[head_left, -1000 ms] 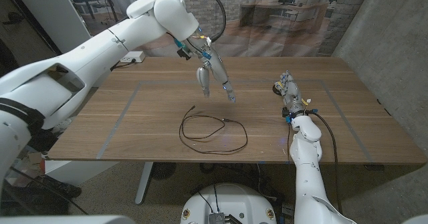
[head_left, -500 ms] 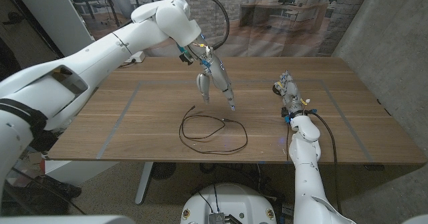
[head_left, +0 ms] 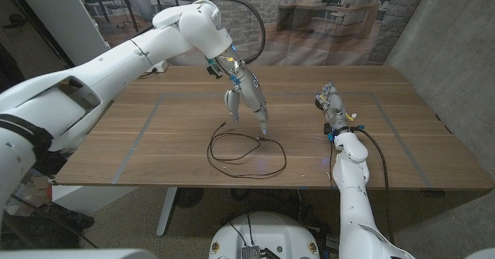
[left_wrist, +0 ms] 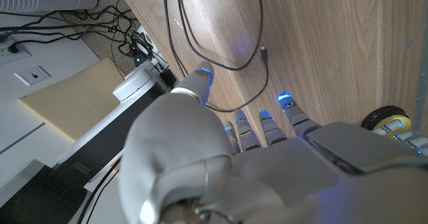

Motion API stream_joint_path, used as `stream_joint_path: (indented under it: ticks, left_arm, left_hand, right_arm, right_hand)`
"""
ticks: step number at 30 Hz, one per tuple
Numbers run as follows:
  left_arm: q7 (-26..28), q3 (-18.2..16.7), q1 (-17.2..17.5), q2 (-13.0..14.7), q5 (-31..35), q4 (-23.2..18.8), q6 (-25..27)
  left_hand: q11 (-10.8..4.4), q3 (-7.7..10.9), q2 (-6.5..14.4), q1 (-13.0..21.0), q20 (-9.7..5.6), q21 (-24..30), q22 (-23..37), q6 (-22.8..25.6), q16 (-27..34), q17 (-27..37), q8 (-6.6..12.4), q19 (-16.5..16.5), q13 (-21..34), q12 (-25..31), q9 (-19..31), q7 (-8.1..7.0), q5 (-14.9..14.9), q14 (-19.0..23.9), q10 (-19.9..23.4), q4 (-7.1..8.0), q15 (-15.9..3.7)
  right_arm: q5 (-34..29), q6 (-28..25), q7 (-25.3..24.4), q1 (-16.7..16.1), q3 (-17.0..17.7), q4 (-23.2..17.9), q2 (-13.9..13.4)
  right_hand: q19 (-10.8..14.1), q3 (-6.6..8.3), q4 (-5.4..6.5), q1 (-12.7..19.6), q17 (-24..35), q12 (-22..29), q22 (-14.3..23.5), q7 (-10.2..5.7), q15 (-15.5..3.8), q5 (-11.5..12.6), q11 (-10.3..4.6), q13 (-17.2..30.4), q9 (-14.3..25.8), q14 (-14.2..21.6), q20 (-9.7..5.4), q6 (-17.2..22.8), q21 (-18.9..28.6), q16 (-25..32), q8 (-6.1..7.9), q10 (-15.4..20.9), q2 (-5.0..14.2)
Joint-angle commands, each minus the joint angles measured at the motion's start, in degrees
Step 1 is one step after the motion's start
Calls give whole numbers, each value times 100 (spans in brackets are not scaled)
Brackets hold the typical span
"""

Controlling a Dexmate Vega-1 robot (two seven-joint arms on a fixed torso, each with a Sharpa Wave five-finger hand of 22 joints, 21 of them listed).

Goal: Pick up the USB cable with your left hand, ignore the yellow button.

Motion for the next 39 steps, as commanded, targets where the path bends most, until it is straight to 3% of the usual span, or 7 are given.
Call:
stream_joint_path:
  ticks: [1, 11, 39]
  left_arm:
    - [0, -619, 524, -183, 844, -66, -652]
    - [0, -923, 752, -333, 1038, -2, -946]
    - [0, -1183, 1078, -597, 1065, 279, -1253]
  left_hand:
    - [-16, -31, 14, 85, -9, -11, 28, 38, 26, 20, 53, 11, 22, 42, 24, -24, -11, 29, 44, -1, -71]
    - [26, -75, 33, 129, -5, -26, 30, 65, 25, 19, 52, 13, 29, 40, 27, 8, -12, 24, 35, 6, -73]
    - [64, -206, 84, 148, -43, -54, 35, 80, 25, 18, 26, 38, 44, 43, 32, 31, -25, 26, 28, 52, -133]
  right_arm:
    - [-11, -6, -16, 19, -11, 40, -20]
    - [-7, 14, 12, 43, -30, 87, -35]
    - [77, 343, 111, 124, -91, 104, -66]
  right_hand:
    - [43, 14, -24, -40, 13, 44, 28, 39, 17, 27, 27, 9, 26, 45, -9, 14, 26, 21, 34, 42, 19]
    - [44, 15, -27, -46, 13, 42, 28, 41, 19, 29, 25, 9, 26, 46, -5, 12, 24, 19, 32, 44, 17]
    - [113, 18, -46, -51, 9, 53, 27, 41, 21, 38, 41, 8, 25, 105, 3, 49, 40, 31, 42, 91, 0]
